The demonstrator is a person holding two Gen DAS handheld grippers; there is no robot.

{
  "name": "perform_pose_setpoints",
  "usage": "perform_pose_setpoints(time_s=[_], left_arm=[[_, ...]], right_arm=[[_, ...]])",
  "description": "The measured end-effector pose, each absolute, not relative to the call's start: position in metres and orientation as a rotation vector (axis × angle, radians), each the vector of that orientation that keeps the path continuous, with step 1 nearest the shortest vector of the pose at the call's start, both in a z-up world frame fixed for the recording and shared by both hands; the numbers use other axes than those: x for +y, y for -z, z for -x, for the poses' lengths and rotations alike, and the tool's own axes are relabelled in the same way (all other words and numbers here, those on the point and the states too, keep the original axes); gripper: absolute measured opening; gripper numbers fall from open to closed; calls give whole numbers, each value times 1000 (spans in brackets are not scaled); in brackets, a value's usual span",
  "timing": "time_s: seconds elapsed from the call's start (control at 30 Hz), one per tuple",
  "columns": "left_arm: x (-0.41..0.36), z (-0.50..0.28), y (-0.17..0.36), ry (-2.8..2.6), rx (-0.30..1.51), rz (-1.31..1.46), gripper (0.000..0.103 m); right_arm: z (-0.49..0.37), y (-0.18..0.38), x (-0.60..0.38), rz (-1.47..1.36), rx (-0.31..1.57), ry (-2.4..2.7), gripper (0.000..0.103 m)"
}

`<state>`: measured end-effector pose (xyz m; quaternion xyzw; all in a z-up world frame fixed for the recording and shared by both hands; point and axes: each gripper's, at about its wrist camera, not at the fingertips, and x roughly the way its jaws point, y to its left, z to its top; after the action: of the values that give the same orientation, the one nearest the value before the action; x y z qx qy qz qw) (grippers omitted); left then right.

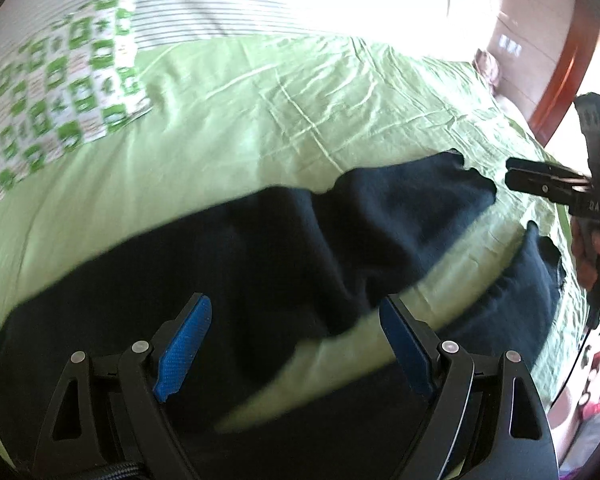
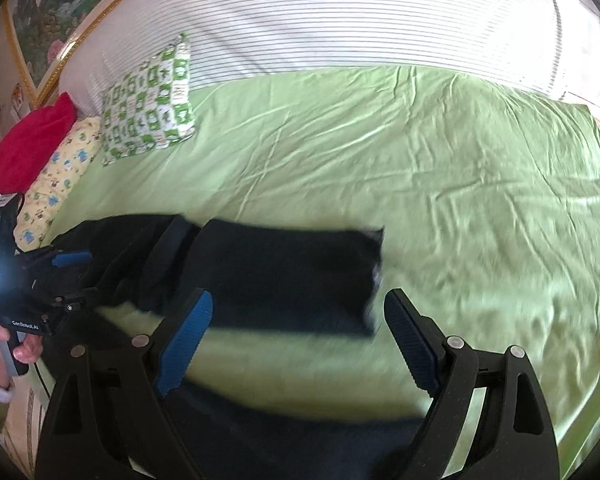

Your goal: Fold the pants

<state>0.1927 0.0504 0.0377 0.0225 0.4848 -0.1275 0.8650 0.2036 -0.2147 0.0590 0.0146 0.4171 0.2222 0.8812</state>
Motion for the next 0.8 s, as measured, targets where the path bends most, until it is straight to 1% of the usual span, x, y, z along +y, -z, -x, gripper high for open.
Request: perform_pose_setpoints(time_s=[0.23,0.3,0.33,0.37,0.4,0.47,0.5,0.53,0.57,0.6,0.63,0.67,0.73,0.77,0.8], left_arm=[[37,-256,-16,340,1083,-136,83],[32,-272,-11,361,1089,-184,83],[29,-280,-8,381,1095,-206,83],[27,-290,-3,397,1107,-231,83],[25,-297,1,406,1117,-248,83],[22,-311,11,430,1147,-278,81],[21,-316,16,442,1160,-285,77],[20,-321,21,462,1181,-286,76],[19,-324,23,480,1192,-282,75],[19,-325,24,496,1196,-279,70],[17,-326,25,517,1202,-277,61],[16,-325,24,544,1214,-274,55],[12,-322,22,564,1224,-292,39],[10,-320,21,565,1227,-311,35],[9,-317,20,568,1226,-318,28]], right_arm=[[-262,-31,-213,-41,986,-461,88],[-274,-24,-214,-35,1001,-456,87],[-278,-22,-214,-37,1007,-456,84],[-285,-18,-215,-38,1021,-454,79],[-290,-15,-215,-38,1034,-453,77],[-298,-10,-213,-28,1046,-459,67],[-301,-8,-212,-18,1053,-466,64],[-304,-5,-210,-3,1063,-468,55],[-306,-3,-209,7,1068,-470,43],[-307,-2,-207,19,1074,-478,36],[-308,-1,-206,26,1072,-487,25],[-307,-3,-206,27,1065,-499,14],[-305,-6,-206,20,1055,-519,10],[-303,-10,-205,25,1043,-525,9],[-299,-15,-206,27,1029,-534,9]])
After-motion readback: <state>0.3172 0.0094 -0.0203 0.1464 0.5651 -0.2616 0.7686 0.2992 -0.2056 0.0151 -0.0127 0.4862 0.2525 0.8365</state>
